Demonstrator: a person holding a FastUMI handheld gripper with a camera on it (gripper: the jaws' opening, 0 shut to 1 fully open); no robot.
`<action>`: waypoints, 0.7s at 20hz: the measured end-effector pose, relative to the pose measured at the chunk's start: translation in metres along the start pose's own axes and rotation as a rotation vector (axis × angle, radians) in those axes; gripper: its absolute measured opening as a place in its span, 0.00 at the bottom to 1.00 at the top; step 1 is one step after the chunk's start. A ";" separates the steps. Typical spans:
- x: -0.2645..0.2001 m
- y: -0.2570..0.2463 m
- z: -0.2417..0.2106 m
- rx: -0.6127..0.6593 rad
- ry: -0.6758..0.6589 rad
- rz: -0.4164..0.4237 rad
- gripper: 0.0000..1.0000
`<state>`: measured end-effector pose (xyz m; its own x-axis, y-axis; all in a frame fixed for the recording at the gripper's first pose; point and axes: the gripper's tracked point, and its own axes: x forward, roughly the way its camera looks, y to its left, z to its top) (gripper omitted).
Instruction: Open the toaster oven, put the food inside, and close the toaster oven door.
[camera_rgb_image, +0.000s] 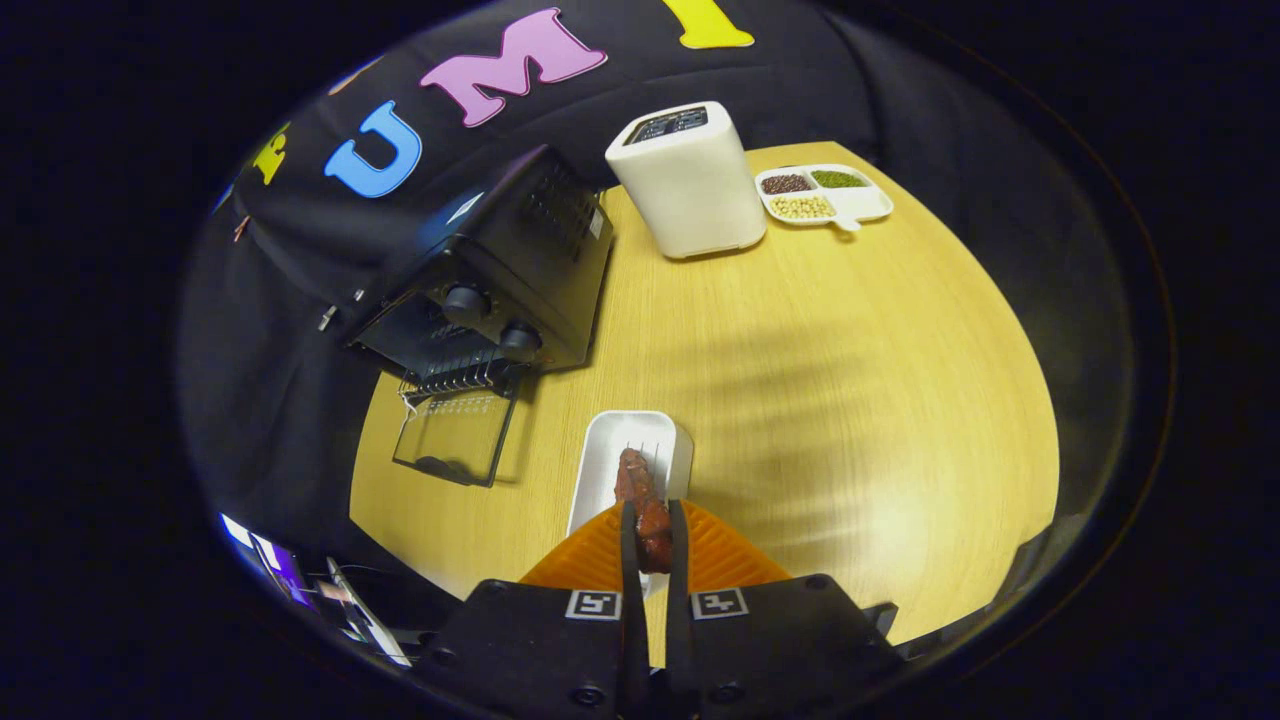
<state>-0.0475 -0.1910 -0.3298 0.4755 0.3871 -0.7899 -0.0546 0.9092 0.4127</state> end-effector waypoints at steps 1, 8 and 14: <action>-0.008 0.008 0.005 0.004 -0.027 0.002 0.11; -0.037 0.133 0.023 0.009 -0.180 0.128 0.11; 0.021 0.250 0.029 0.030 -0.248 0.237 0.11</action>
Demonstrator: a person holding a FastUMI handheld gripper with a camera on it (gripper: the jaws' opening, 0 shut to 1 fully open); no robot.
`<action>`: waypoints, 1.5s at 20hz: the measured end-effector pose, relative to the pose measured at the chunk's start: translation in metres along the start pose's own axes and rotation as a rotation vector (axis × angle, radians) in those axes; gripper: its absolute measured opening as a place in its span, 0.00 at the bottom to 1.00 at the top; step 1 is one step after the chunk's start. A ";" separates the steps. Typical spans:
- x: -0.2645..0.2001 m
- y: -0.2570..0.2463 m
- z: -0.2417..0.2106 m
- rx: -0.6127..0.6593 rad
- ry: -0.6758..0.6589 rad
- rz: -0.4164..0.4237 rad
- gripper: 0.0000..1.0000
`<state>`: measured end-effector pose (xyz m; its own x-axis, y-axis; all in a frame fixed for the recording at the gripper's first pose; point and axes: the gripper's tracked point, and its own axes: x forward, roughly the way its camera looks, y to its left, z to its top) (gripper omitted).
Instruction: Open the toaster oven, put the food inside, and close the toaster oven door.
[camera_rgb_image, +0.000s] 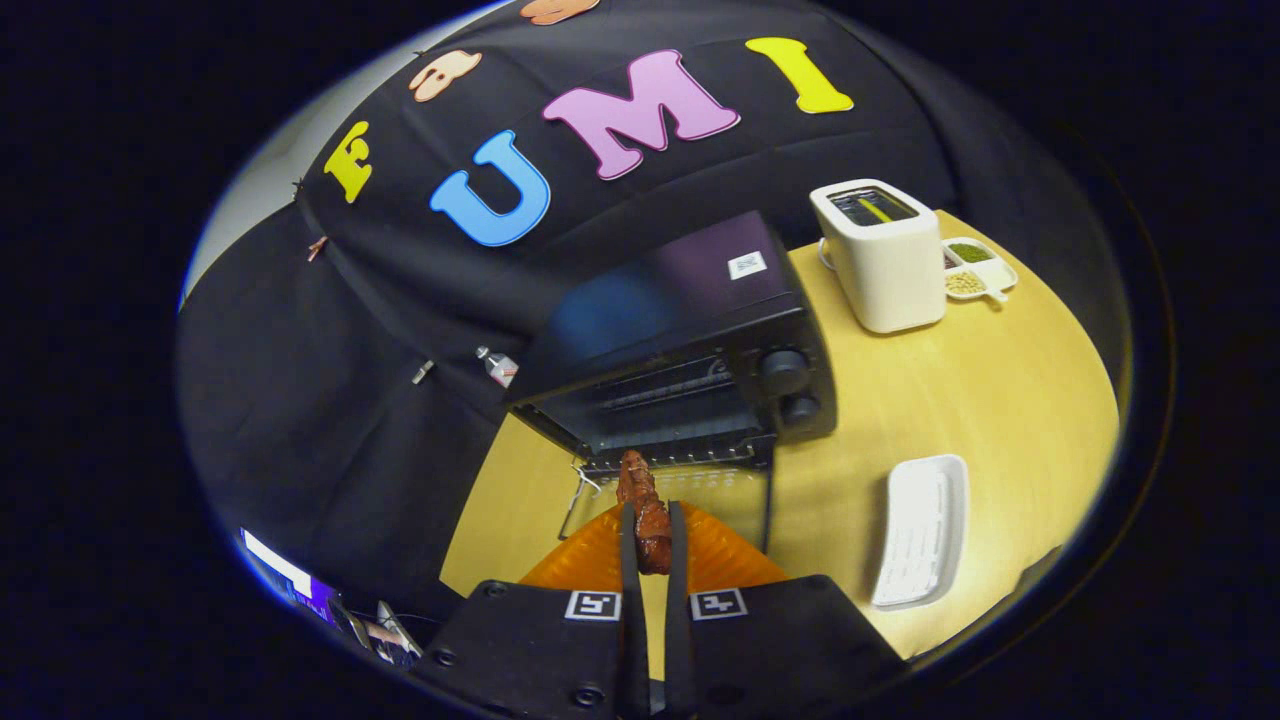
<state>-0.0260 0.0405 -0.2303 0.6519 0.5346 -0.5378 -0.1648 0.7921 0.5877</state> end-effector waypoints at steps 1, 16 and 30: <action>0.015 0.007 -0.001 0.002 -0.013 -0.003 0.10; 0.155 -0.009 0.031 -0.072 -0.148 -0.094 0.11; 0.123 -0.047 0.031 -0.305 -0.135 -0.345 0.90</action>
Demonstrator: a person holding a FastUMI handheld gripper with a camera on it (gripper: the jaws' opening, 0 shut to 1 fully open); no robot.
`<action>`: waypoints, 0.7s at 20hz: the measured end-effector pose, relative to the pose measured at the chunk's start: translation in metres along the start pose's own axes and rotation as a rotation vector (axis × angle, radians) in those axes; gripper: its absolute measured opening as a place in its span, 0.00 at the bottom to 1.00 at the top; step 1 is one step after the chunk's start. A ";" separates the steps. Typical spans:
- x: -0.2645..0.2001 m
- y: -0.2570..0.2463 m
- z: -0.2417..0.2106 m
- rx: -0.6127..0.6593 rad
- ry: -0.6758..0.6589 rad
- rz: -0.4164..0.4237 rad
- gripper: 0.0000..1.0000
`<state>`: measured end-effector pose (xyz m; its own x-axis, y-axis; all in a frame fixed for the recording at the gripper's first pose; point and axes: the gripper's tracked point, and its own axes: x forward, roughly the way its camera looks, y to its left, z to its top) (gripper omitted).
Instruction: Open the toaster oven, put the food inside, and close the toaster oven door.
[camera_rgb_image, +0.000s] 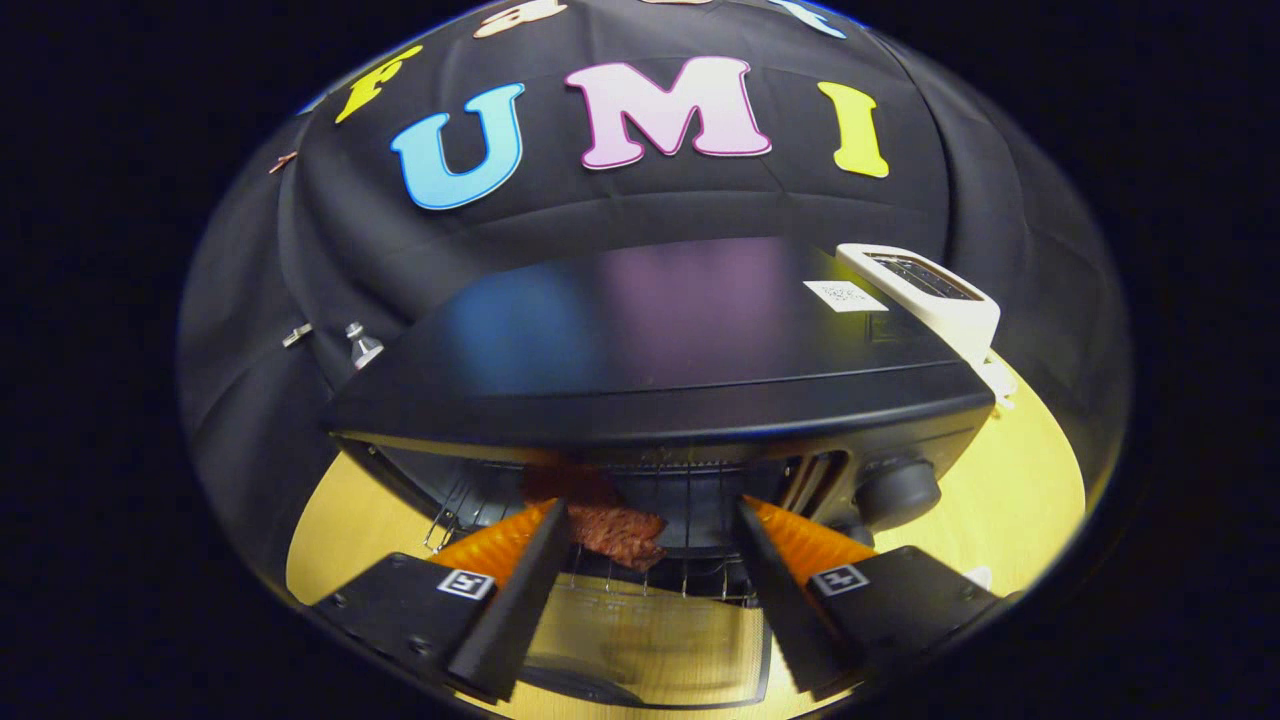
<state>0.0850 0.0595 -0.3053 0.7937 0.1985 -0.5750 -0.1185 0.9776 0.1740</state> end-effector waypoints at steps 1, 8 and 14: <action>-0.011 0.000 0.001 -0.016 -0.007 -0.008 1.00; -0.092 0.023 -0.026 -0.018 0.007 0.013 0.98; -0.122 0.043 -0.097 -0.058 0.158 0.045 0.99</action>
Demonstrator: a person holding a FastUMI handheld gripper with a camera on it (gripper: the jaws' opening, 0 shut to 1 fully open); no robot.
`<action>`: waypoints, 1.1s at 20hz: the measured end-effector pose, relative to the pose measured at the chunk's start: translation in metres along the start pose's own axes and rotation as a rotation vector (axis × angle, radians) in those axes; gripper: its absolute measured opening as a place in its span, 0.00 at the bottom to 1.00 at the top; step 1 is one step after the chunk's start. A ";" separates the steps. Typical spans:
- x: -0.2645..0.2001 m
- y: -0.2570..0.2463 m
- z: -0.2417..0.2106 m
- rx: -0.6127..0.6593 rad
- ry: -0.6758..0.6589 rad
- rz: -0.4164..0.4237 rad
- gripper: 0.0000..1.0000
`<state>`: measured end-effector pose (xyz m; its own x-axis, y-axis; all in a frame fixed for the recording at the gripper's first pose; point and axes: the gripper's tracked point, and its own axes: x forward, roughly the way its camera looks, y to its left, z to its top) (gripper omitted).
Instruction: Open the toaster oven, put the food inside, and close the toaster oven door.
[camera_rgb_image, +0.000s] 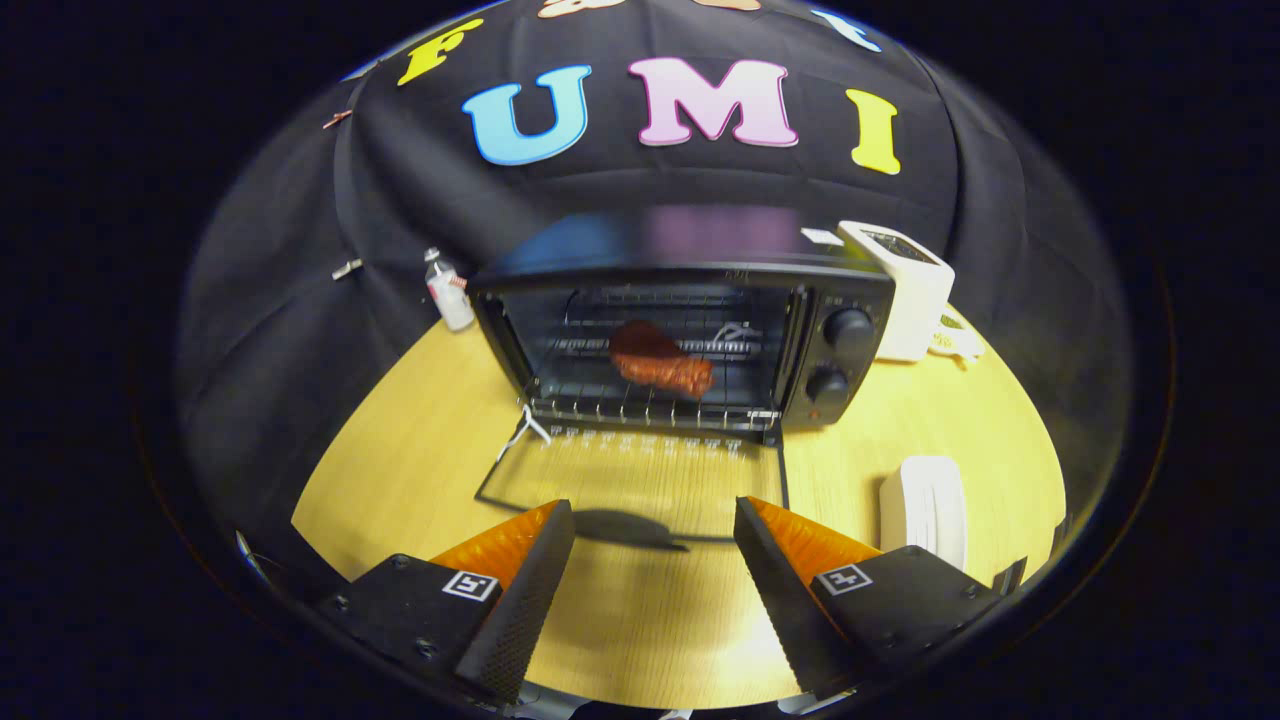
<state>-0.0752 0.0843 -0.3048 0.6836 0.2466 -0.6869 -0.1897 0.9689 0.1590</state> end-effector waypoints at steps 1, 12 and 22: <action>0.001 0.002 -0.010 0.002 0.023 -0.002 0.99; 0.049 0.017 -0.081 0.010 0.203 -0.074 0.99; 0.060 0.012 -0.057 0.055 0.166 -0.149 0.99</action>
<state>-0.0763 0.1092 -0.3850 0.5750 0.0976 -0.8123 -0.0536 0.9952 0.0817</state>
